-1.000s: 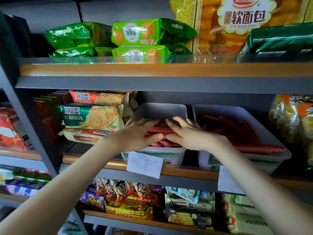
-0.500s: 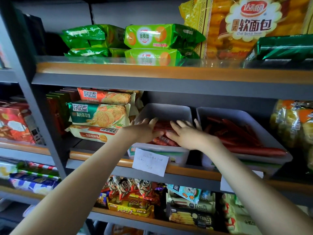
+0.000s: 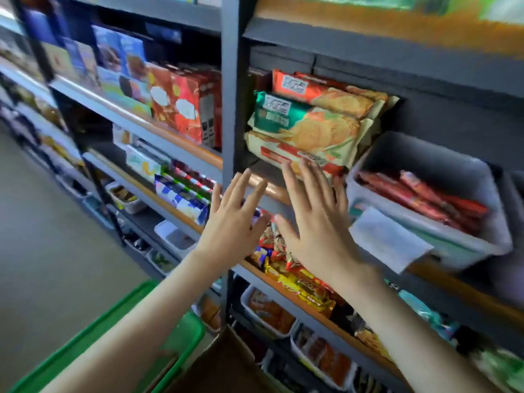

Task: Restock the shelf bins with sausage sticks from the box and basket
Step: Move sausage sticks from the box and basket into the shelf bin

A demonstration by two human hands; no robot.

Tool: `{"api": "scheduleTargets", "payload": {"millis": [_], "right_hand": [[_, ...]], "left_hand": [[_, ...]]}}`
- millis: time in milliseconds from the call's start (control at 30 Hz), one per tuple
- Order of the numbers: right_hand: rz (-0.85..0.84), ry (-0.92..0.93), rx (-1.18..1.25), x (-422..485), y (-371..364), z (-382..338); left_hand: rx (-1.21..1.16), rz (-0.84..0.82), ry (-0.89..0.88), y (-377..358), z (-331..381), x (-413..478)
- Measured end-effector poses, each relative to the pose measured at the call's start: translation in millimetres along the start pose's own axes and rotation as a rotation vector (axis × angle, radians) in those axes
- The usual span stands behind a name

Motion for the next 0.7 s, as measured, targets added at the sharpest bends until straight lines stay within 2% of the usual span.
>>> {"api": "scheduleTargets", "payload": {"millis": [133, 233, 333, 400, 467, 567, 700], "right_hand": [[-0.222, 0.244, 0.154, -12, -105, -85], [-0.461, 0.397, 0.242, -42, -214, -141], [-0.701, 0.543, 0.222, -94, -337, -188], [-0.836, 0.644, 0.167, -134, -414, -213], [-0.954, 0.785, 0.087, -172, -484, -237], [-1.101, 0.936, -0.026, -220, -569, -266], [-1.222, 1.126, -0.182, -280, -644, -288]], "left_hand": [[0.107, -0.085, 0.338, -27, -97, -126], [0.156, -0.244, 0.662, -55, -158, -247], [0.139, -0.399, 1.001, -89, -198, -377], [0.110, -0.484, 1.143, -118, -218, -450], [0.099, -0.556, 1.218, -149, -238, -505], [0.066, -0.694, 1.218, -203, -268, -558], [0.127, -0.977, 1.045, -268, -298, -605]]}}
Point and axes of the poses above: each hand's wrist, its own x-axis towards the middle knuckle, its own y-axis out of the back of the hand, z = x × y, the point moved 7 cm from there along x, towards the middle knuckle, and after that the axes turned 9 degrees about -y, right-handed, at the moved point
